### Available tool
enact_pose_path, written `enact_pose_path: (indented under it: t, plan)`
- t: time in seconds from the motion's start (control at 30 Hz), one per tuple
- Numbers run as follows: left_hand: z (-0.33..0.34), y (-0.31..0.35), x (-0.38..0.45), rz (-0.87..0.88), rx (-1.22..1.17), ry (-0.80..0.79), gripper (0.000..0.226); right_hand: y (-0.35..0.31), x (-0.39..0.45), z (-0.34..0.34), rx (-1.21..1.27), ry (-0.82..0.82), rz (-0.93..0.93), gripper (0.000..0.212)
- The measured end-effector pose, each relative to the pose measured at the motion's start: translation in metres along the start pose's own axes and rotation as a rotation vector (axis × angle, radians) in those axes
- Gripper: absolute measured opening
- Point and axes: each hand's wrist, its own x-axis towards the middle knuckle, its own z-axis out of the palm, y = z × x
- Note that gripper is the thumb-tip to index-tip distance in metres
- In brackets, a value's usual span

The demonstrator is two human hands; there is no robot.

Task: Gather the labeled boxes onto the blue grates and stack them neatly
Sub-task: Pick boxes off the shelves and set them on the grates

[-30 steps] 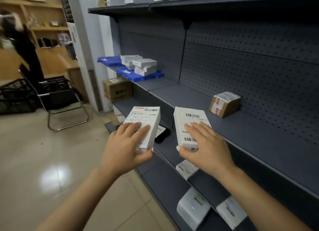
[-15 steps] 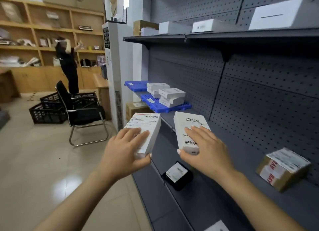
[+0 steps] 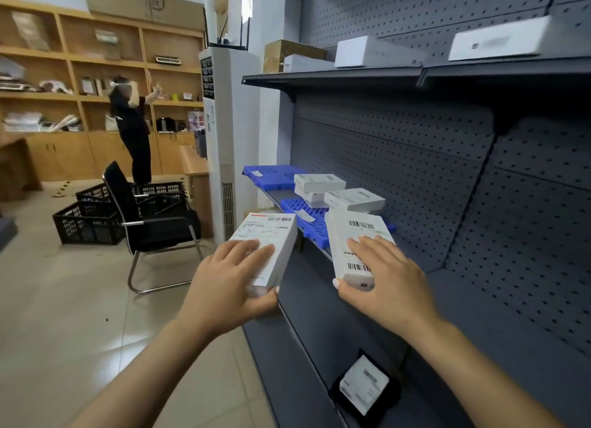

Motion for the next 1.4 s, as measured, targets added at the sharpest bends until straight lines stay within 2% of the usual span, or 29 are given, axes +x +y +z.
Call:
enact_pose_path:
  t: [0.27,0.53,0.87,1.03,1.4]
  plan:
    - [0.039,-0.126,0.076,0.108,-0.033,-0.074,0.064,-0.044,0.116,0.059,-0.013,0.0,0.121,0.073]
    - [0.084,-0.209,0.147,0.155,-0.074,-0.109,0.065,-0.057,0.214,0.103,-0.03,0.022,0.209,0.071]
    - [0.164,-0.266,0.255,0.195,-0.081,-0.119,0.066,-0.017,0.342,0.151,-0.077,0.04,0.257,0.07]
    - [0.204,-0.288,0.304,0.208,-0.09,-0.143,0.068,0.009,0.397,0.176,-0.107,-0.014,0.289,0.072]
    - [0.283,-0.342,0.394,0.356,-0.244,-0.164,0.066,0.025,0.452,0.217,-0.201,-0.113,0.46,0.072]
